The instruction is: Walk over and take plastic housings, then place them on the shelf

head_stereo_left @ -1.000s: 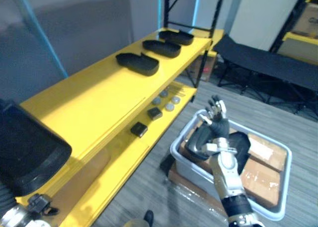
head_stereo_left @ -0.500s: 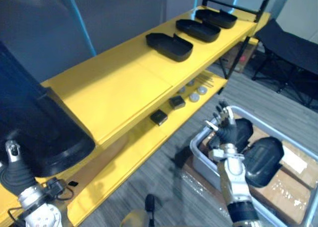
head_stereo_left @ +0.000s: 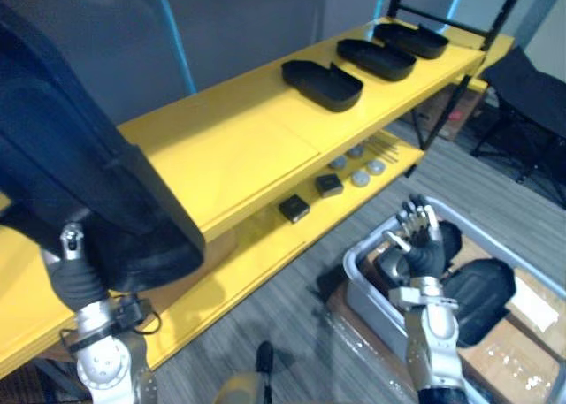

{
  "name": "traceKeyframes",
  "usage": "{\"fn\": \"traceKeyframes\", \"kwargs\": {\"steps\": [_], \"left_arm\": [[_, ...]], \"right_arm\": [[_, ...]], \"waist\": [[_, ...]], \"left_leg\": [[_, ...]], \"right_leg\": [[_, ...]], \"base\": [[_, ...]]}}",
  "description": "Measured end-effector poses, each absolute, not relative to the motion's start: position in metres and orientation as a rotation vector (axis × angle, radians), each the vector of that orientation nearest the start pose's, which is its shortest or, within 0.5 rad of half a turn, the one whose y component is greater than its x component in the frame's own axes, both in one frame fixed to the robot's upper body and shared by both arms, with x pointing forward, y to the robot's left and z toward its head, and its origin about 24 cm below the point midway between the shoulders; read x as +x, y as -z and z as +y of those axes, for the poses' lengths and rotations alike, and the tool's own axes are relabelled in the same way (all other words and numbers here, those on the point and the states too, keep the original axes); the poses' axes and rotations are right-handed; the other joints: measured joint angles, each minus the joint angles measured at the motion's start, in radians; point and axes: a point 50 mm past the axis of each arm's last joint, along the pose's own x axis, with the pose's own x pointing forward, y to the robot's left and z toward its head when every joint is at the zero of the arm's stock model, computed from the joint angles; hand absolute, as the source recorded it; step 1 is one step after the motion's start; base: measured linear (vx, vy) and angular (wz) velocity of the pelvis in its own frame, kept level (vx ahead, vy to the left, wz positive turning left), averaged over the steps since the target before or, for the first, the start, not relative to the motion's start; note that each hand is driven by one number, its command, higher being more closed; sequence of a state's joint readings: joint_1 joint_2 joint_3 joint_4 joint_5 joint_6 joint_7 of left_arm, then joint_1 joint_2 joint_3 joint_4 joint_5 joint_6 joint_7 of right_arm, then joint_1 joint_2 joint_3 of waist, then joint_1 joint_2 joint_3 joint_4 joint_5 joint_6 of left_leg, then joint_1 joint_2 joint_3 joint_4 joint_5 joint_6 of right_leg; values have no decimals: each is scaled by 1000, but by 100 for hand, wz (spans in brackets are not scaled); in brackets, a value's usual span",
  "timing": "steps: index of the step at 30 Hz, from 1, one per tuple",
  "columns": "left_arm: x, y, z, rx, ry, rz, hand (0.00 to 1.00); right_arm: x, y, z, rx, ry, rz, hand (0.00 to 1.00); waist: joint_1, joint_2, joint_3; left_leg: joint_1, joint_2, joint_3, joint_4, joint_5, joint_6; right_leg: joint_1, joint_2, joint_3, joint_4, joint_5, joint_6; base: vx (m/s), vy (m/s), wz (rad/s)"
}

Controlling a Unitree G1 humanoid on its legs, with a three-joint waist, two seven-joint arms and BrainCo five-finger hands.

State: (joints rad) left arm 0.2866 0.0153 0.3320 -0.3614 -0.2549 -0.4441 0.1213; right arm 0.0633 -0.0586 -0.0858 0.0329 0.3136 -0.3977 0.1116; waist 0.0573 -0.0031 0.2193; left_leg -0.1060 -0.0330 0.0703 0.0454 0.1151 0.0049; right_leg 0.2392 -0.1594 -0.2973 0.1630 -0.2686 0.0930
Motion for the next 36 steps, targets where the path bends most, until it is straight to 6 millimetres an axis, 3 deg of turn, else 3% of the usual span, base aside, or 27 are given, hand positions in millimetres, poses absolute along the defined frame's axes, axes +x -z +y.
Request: {"fn": "traceKeyframes", "kwargs": {"steps": [3,5,7,8,10,11,13,15,18,19,21,23,24,25,28,30,34,36], "left_arm": [[158,-118,252,-48,-514,-611,100],[153,-127,256,-20,-526,-656,100],[154,-141,259,13,-504,-722,100],[155,-143,258,13,-498,-734,100],[164,-149,254,2,-464,-764,100],[165,-151,255,9,-456,-771,100],[166,-153,256,20,-450,-770,100],[167,-153,257,15,-462,-763,100],[176,-159,255,13,-436,-767,100],[177,-160,254,13,-426,-767,100],[179,-160,250,13,-400,-768,100],[179,-161,249,15,-383,-777,100],[179,-161,248,13,-380,-783,100],[179,-161,245,-4,-377,-792,100],[178,-161,240,-29,-368,-812,100],[178,-165,238,-28,-355,-838,100],[180,-170,237,-4,-360,-870,100],[180,-170,238,27,-371,-867,100]], "right_arm": [[232,-58,-196,222,84,-334,0],[231,-59,-199,237,109,-349,0],[228,-58,-208,279,181,-361,0],[228,-59,-211,289,201,-366,0],[227,-58,-215,326,256,-366,0],[227,-57,-214,335,263,-366,0],[228,-55,-208,366,263,-365,0],[229,-56,-205,370,247,-369,0],[229,-64,-205,371,235,-404,0],[229,-66,-205,380,227,-415,0],[227,-71,-206,425,213,-446,0],[227,-73,-205,438,184,-459,0],[228,-73,-204,442,180,-456,0],[229,-75,-205,450,176,-461,0],[231,-77,-210,450,169,-463,0],[232,-79,-214,437,162,-461,0],[234,-87,-212,417,144,-492,0],[234,-90,-210,413,127,-508,0]], "waist": [[-5,-3,-1],[-2,-10,-17],[-4,-36,-36],[-4,-35,-40],[-21,-28,-45],[-22,-33,-44],[-24,-37,-46],[-27,-31,-48],[-31,-33,-51],[-33,-35,-52],[-41,-49,-61],[-34,-78,-80],[-30,-84,-85],[-18,-79,-96],[-22,-7,-122],[-22,15,-135],[-34,24,-148],[-33,7,-149]], "left_leg": [[-5,16,50,8,3,0],[-33,-4,51,43,-8,13],[-54,-62,48,98,-72,44],[-52,-67,45,99,-82,52],[-30,-84,0,83,-97,74],[-11,-83,-3,65,-100,78],[47,-69,-3,48,-116,79],[80,-52,2,44,-127,66],[87,-19,-14,28,-140,45],[89,-16,-22,28,-145,37],[95,-20,-41,21,-153,26],[121,-31,-40,17,-171,-1],[125,-33,-37,18,-179,-10],[123,-18,-33,28,-195,-28],[124,43,6,29,-217,-35],[142,55,23,10,-209,-48],[166,55,30,-10,-206,-51],[169,53,30,-12,-206,-51]], "right_leg": [[-1,-10,-7,-1,-3,-3],[-11,-31,-11,4,-15,0],[-6,-77,-36,40,-44,-40],[-18,-86,-32,94,-42,-49],[-209,-149,14,491,70,-82],[-251,-165,25,573,99,-90],[-323,-185,24,673,64,-72],[-344,-166,22,571,44,-44],[-374,-95,77,265,65,2],[-377,-83,101,212,83,24],[-372,-80,118,156,139,20],[-309,-81,107,68,251,8],[-286,-82,100,35,249,23],[-242,-61,91,-40,249,46],[-197,-7,62,-125,273,28],[-185,7,63,-139,276,23],[-166,9,58,-152,277,22],[-164,8,58,-163,284,24]], "base": [[-55,40,12],[84,89,12],[238,74,33],[239,111,48],[95,211,50],[26,208,21],[-15,161,-6],[-100,136,-8],[68,18,10],[145,-93,26],[136,-142,27],[155,-236,9],[145,-307,-6],[91,-257,-9],[95,-237,-3],[121,-110,-7],[61,-20,-1],[1,9,2]]}}
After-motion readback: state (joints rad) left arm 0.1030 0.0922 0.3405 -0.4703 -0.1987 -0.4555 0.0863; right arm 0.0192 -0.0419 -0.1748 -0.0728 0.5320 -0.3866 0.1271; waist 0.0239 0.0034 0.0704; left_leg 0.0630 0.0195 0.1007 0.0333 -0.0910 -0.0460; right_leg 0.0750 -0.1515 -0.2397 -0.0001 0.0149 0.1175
